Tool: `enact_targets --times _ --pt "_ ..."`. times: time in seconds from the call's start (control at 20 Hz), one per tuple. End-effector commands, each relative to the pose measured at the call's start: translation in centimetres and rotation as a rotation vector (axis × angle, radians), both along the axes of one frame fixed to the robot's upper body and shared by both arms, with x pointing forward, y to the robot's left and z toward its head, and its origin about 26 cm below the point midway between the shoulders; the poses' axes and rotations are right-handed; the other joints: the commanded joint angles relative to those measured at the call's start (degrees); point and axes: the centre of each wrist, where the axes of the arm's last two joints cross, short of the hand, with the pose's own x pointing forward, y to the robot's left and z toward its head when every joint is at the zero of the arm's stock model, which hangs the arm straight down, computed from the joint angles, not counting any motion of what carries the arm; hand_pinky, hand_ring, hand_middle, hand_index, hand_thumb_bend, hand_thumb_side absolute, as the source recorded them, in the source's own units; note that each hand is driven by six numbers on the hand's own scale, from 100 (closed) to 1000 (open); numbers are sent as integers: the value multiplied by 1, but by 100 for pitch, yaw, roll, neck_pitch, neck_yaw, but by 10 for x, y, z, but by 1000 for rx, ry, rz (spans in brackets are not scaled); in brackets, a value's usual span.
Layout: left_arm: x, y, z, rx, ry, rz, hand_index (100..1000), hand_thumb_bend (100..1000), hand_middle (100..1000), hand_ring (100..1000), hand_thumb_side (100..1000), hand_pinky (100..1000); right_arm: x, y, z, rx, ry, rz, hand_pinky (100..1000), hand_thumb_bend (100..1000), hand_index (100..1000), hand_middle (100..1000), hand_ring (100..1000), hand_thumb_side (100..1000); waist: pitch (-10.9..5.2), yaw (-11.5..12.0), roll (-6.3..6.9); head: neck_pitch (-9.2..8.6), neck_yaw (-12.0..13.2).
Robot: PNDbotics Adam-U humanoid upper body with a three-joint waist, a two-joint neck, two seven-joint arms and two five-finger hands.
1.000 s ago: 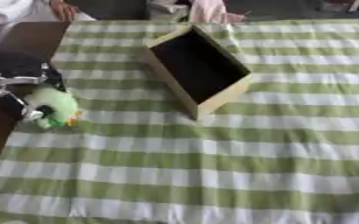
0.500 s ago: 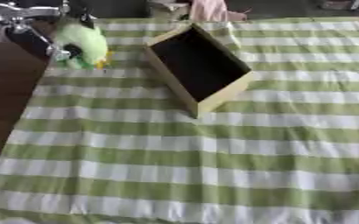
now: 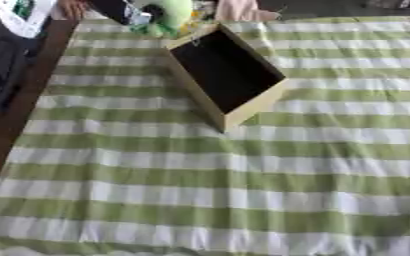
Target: Pick up objects on the table and place them in the box.
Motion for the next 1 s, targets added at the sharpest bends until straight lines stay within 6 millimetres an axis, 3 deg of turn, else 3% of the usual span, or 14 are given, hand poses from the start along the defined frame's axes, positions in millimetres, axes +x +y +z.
enact_targets --times 0.05,0.5,1.0 --pt "4 -16 9 -2 -13 -40 678 100 518 567 142 333 -1 0 9 -22 -25 4 651 100 796 578 622 1000 -87 -31 -22 17 33" --pt "26 -60 -16 15 -5 -6 683 100 528 575 100 346 0 5 10 -10 -28 31 649 100 796 577 620 1000 -17 -144 -49 -70 134" --pt "45 -62 -57 26 20 44 674 100 522 569 145 336 0 7 11 2 -32 37 648 100 795 577 619 1000 42 -191 -41 -110 150"
